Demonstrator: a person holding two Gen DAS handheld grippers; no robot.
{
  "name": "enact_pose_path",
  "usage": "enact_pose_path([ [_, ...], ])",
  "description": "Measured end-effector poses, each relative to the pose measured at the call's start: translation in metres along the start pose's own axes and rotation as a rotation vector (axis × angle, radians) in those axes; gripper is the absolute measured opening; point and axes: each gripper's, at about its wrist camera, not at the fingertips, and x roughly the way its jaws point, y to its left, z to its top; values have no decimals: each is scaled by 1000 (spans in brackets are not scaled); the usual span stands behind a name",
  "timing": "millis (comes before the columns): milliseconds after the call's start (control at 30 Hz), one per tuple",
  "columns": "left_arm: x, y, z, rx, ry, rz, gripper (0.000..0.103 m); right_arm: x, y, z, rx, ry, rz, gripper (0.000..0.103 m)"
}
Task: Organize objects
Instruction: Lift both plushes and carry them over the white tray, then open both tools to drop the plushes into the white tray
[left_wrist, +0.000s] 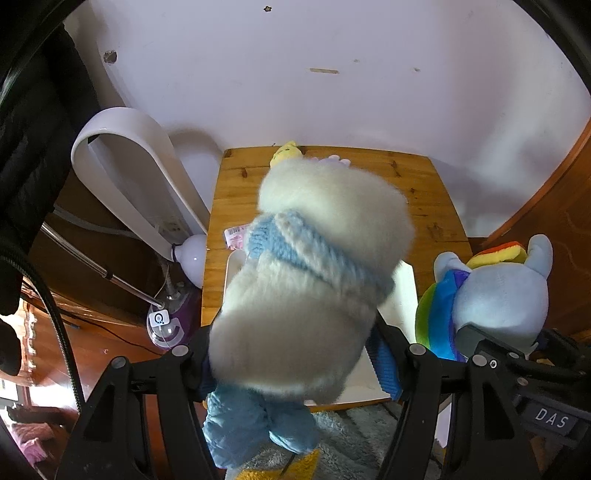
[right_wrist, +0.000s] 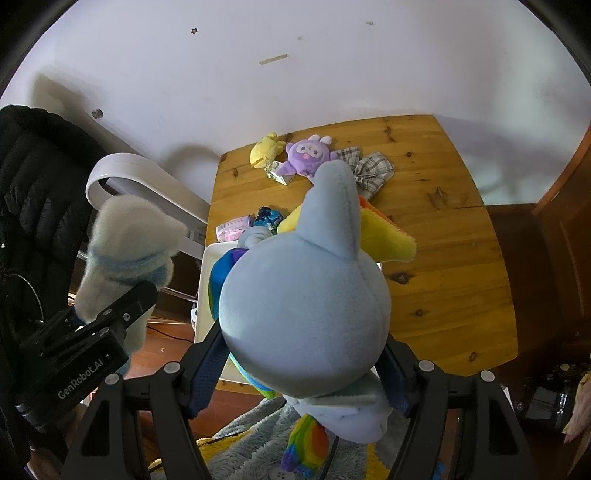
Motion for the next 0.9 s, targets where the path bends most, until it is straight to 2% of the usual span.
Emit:
enact_pose_path([
  [167,-2,3,2,-4,-30,5,70,4,-4,1,33,10,20,76],
  [233,-5,3,3,2,-51,11,75,3,-4,1,36,3,21,77],
  [300,-7,5,4,0,-67,0,87,1,-2,1,33,-8,20,80],
  [500,-6,7,7,-6,-76,-13,93,1,-1,1,36,-13,22,80],
  [900,-5,8,8,-5,-78,-9,94,4,1,3,47,-11,26,80],
])
